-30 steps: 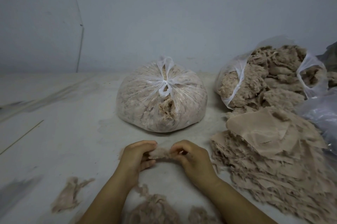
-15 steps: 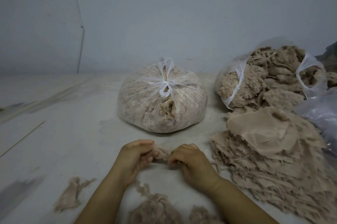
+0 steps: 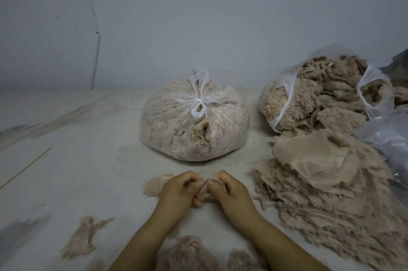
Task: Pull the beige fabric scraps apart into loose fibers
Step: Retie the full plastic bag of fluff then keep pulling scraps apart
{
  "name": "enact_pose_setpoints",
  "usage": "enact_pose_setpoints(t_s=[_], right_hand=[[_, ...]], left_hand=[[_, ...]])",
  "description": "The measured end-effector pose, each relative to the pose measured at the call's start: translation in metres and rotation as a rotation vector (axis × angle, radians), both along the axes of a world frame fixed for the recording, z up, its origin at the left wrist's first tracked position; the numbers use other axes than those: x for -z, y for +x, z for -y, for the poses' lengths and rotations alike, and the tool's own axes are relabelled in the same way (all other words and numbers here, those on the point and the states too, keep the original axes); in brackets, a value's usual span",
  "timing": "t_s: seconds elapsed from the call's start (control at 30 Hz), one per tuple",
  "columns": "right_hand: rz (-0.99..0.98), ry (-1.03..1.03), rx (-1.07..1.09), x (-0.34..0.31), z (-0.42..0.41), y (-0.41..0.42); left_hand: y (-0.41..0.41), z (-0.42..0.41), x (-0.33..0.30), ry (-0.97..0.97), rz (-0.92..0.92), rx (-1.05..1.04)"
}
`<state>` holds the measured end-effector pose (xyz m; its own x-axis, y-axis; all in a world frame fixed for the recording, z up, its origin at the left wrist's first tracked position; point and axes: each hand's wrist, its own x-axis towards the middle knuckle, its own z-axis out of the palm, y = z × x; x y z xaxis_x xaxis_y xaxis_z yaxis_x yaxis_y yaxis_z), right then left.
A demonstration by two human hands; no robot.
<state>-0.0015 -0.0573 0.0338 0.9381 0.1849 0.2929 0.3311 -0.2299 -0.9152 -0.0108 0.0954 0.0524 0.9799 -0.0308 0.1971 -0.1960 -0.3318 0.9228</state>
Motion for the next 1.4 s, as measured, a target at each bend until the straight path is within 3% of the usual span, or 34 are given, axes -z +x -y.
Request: enact_pose_setpoints(t_s=[0.33, 0.43, 0.6, 0.83, 1.13, 1.4], right_hand=[[-0.163, 0.361, 0.015, 0.003, -0.002, 0.004], [-0.171, 0.403, 0.054, 0.002, -0.001, 0.006], [-0.178, 0.398, 0.092, 0.003, -0.01, 0.005], [-0.105, 0.224, 0.189, 0.005, -0.015, 0.007], [-0.068, 0.173, 0.213, 0.006, -0.021, 0.004], [-0.019, 0.157, 0.221, 0.008, -0.03, 0.003]], left_hand=[[0.005, 0.005, 0.002, 0.224, 0.146, -0.071], [0.007, 0.0, -0.002, 0.163, 0.118, -0.119], [0.011, -0.007, -0.005, 0.089, 0.059, -0.176], [0.012, -0.016, -0.002, 0.315, 0.138, -0.216], [0.012, -0.018, -0.003, 0.174, 0.022, -0.222], [0.016, -0.019, 0.003, 0.072, 0.031, -0.313]])
